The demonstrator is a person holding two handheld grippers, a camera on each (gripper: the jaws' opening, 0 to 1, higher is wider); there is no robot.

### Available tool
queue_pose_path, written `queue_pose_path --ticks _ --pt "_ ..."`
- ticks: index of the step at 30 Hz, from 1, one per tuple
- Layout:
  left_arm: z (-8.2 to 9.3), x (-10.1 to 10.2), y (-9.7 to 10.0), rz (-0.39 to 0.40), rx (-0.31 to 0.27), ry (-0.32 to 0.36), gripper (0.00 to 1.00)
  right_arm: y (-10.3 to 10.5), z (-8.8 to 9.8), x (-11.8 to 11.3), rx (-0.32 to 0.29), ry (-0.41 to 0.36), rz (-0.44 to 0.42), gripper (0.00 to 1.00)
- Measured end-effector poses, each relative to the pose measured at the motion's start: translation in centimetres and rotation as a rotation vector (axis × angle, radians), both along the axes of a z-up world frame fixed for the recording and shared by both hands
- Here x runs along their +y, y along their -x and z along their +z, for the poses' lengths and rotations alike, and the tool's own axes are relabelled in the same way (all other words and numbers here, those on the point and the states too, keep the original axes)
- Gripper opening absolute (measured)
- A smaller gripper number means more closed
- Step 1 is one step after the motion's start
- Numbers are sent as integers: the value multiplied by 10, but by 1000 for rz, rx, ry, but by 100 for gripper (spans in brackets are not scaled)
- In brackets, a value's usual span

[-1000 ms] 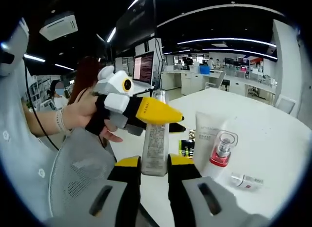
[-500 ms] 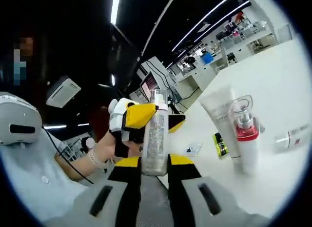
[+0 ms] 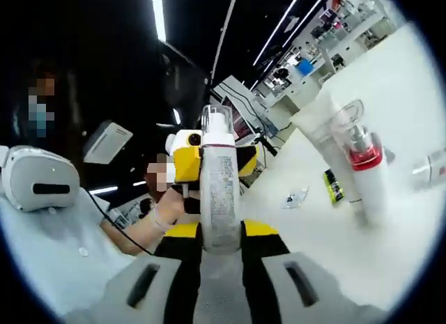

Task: Arrange the skincare products in the storage area until every visible bottle or jar stands upright without overlapping.

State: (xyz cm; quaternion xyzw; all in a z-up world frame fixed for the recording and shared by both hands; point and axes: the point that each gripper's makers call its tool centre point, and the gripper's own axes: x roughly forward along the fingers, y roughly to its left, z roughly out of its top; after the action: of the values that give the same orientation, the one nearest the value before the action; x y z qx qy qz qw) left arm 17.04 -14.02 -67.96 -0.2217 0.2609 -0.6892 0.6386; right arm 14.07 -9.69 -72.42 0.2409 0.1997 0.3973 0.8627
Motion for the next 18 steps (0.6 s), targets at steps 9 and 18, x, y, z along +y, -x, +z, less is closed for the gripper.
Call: queue_pose_path --ticks 9,18 --pt "-24 9 -20 156 -178 -156 18 -7 -11 -43 3 206 -181 30" --pt "-66 10 -13 183 -341 -387 18 -23 21 -39 -65 151 -317 42"
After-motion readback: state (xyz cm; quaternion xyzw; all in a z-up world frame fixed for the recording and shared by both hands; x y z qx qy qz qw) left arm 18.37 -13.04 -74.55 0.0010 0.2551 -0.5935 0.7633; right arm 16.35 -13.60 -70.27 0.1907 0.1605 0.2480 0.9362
